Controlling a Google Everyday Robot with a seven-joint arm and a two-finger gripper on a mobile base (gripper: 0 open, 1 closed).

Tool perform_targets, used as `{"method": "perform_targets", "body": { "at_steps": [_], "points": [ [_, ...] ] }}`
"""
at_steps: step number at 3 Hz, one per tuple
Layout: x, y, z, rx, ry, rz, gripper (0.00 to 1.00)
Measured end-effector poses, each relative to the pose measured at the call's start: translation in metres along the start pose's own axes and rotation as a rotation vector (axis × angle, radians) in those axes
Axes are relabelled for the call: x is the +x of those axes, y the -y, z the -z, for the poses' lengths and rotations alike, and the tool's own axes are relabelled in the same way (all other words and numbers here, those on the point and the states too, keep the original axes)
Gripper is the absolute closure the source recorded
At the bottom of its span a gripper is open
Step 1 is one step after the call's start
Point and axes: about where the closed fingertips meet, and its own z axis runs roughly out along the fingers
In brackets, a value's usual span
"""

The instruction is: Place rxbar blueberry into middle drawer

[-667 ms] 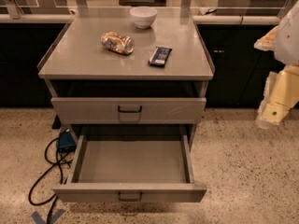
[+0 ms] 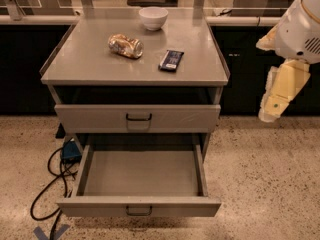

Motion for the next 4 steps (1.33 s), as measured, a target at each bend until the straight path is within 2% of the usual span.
{"method": "perform_targets", "body": {
  "at_steps": [1,2,3,4],
  "points": [
    [-0.005,0.009,-0.010,-0.027,0.113,0.005,0.00],
    [-0.035,0.047,-0.038,-0.098,0.337,0.057,0.00],
    [-0.081,0.092,-0.054,-0.131,0.538,0.067,0.00],
    [-0.133,0.132,-0.050,-0.067,0.571,0.040,0.00]
  ]
}}
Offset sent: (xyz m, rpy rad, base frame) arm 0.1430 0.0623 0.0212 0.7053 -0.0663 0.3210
